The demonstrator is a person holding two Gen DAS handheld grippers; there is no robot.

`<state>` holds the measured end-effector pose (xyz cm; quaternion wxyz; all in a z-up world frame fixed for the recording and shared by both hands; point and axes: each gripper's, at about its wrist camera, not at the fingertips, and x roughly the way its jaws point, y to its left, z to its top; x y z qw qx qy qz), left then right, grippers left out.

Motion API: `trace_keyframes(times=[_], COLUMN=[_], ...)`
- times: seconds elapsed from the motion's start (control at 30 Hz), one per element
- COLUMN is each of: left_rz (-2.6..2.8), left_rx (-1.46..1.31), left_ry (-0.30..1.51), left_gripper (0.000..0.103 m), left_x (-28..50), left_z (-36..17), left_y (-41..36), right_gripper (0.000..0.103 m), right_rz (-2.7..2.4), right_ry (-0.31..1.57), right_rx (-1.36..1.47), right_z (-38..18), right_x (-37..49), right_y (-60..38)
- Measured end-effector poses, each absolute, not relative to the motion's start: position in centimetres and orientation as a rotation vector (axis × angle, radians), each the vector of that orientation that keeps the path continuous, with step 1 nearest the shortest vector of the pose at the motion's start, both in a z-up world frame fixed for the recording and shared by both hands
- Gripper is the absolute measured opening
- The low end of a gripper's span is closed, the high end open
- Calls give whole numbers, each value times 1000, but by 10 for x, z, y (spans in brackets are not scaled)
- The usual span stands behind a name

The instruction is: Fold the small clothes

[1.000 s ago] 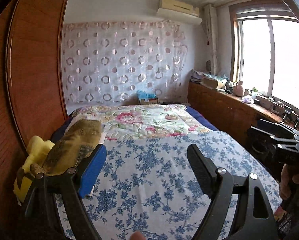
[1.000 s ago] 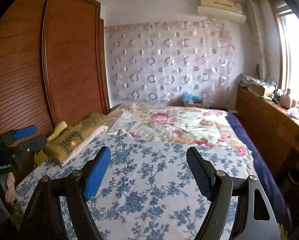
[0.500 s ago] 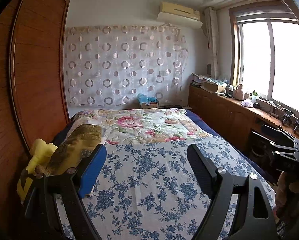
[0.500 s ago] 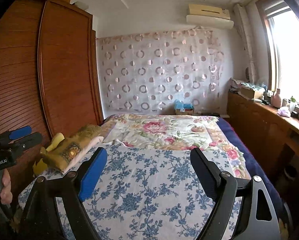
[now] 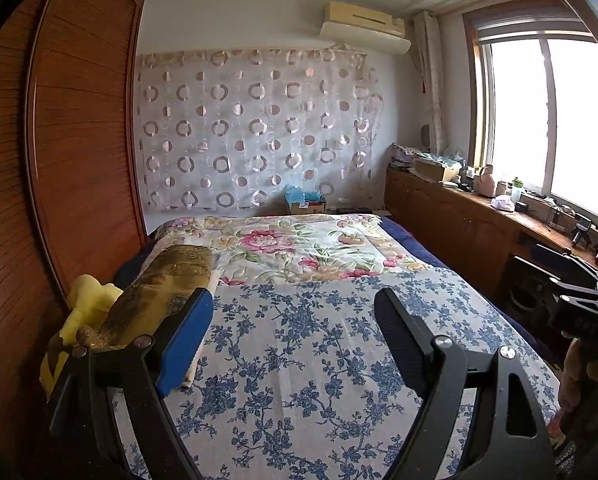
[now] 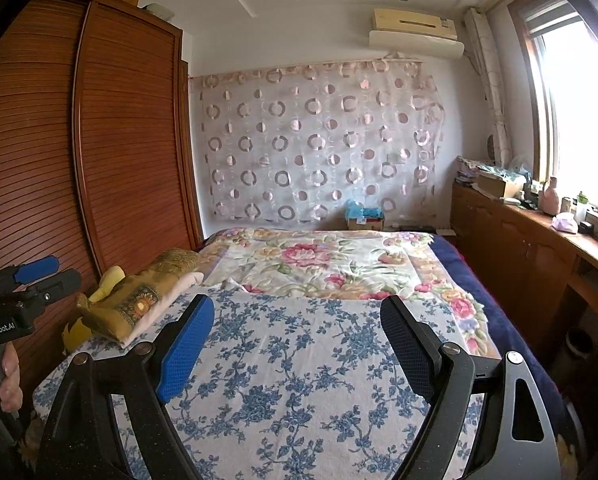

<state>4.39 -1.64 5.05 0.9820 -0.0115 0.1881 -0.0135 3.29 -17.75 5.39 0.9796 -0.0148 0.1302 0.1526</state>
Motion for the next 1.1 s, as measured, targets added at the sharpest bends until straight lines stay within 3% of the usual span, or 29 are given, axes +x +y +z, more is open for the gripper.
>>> trace_keyframes(times=[1.1], left_rz=[-17], left_rx=[-23], left_ry=[360], left_gripper=[83], left_x=[44], left_z=[51], left_y=[-10], right_gripper=[86], right_rz=[309], right_ry=[263], right_rx=[-34], right_z=[53], right_x=[29], right_y=[-188])
